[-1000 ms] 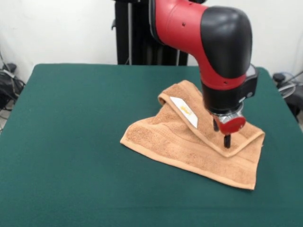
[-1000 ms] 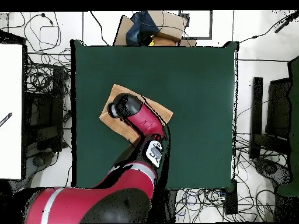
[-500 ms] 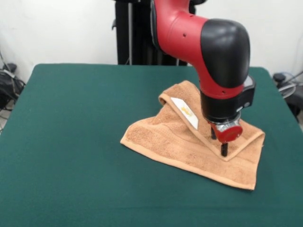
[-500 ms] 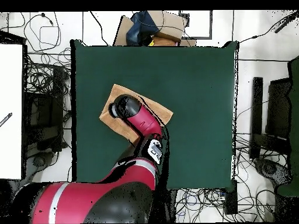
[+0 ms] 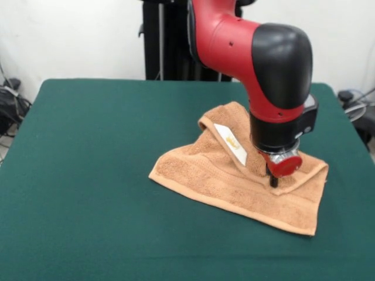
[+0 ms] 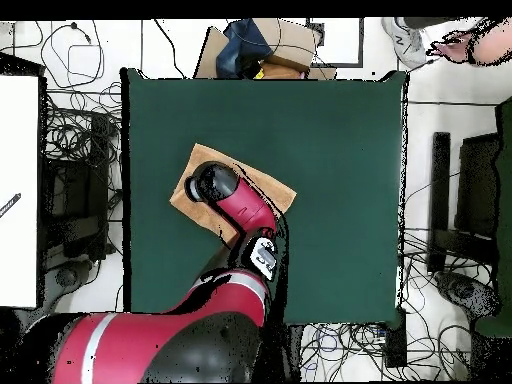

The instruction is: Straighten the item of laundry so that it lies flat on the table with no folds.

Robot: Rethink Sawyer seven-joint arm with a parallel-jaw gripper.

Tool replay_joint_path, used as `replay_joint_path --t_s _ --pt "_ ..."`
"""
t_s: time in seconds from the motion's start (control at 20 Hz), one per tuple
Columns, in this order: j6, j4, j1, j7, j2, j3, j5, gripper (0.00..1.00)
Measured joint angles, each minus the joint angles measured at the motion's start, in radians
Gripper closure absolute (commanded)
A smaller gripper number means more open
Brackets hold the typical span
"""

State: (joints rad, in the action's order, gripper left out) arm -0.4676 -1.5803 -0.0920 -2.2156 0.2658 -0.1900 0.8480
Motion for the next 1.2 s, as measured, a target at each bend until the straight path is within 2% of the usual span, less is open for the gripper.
replay_joint_path --t_s 0.75,1.2 --pt "-0.007 0.003 -0.001 0.0 -0.001 -0.002 -0.002 1.0" --pt "-0.078 0.019 -0.002 0.0 0.0 -0.009 -0.009 1.0"
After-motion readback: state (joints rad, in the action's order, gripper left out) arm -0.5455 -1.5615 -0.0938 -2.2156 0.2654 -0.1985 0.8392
